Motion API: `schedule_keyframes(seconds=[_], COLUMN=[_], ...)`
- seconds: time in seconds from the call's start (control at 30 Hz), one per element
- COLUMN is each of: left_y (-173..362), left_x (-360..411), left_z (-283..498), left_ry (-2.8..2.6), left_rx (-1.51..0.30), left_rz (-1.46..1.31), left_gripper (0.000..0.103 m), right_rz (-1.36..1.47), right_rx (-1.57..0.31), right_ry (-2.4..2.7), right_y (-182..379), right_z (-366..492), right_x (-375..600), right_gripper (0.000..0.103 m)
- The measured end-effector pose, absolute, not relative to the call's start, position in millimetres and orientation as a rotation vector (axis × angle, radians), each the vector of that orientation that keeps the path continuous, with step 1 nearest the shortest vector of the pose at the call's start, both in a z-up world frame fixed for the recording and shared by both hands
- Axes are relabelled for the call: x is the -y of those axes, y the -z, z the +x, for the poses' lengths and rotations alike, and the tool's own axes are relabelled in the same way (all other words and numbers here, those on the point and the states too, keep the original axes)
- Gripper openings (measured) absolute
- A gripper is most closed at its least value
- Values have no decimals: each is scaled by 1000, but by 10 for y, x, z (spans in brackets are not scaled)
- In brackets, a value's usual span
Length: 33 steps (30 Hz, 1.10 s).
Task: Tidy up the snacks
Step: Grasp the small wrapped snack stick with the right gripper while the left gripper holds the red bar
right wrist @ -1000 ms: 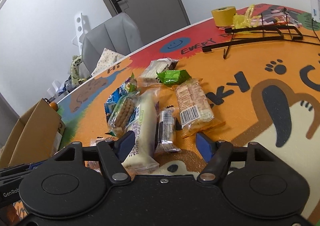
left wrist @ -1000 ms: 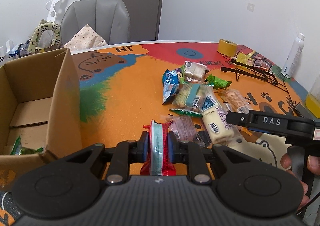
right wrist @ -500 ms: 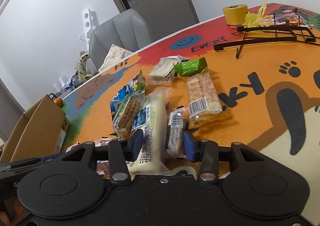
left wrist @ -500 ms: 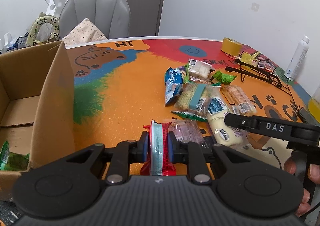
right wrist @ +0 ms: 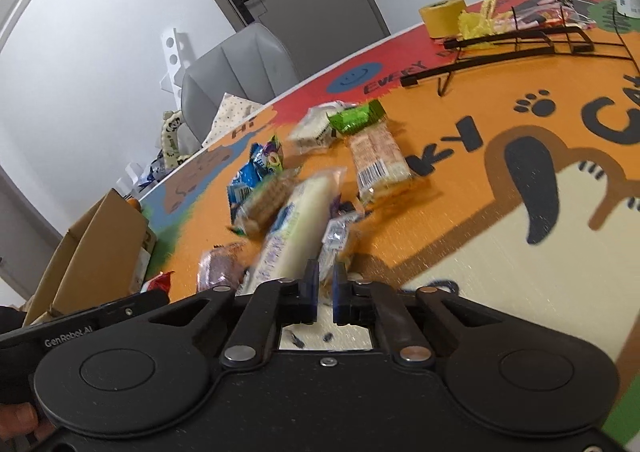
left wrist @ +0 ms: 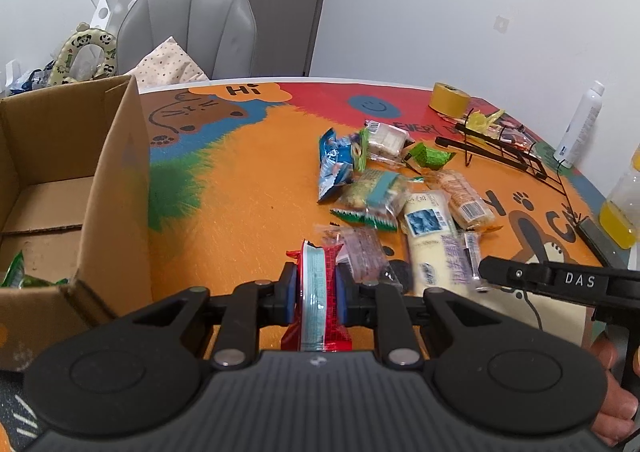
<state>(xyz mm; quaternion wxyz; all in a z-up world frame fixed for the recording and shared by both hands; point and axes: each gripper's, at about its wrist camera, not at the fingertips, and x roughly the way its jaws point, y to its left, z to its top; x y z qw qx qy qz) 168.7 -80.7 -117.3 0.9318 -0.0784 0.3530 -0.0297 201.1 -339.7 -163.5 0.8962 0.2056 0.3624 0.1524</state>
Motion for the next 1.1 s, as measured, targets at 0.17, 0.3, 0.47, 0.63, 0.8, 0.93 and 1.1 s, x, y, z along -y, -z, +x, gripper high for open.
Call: schedule_keyframes(seconds=[0.17, 0.3, 0.47, 0.63, 0.8, 0.93, 1.1], left_y=[1167, 1163, 1187, 1211, 1195, 1155, 1104], left_x=[769, 746, 710, 682, 699, 711, 713], left_z=[1641, 1646, 1679, 1698, 1681, 1639, 1572], left_ry=[56, 60, 61, 62, 64, 67, 72], left_rx=[-721, -719, -725, -730, -729, -718, -704], left_rz=[-171, -177, -190, -191, -193, -193, -192], left_gripper=[19, 19, 19, 19, 19, 19, 19], right_rz=[413, 402, 331, 260, 191, 244, 282], right_rx=[-739, -723, -745, -740, -737, -758, -737], right_ry=[-264, -264, -219, -234, -217, -220, -216], right_y=[1578, 1557, 1654, 1644, 1648, 1634, 1592], right_z=[2017, 2082, 2187, 2150, 2083, 2029, 1899], right_x=[3383, 3300, 3125, 3011, 3001, 3131, 3193], right_gripper=[23, 42, 48, 49, 27, 17, 17])
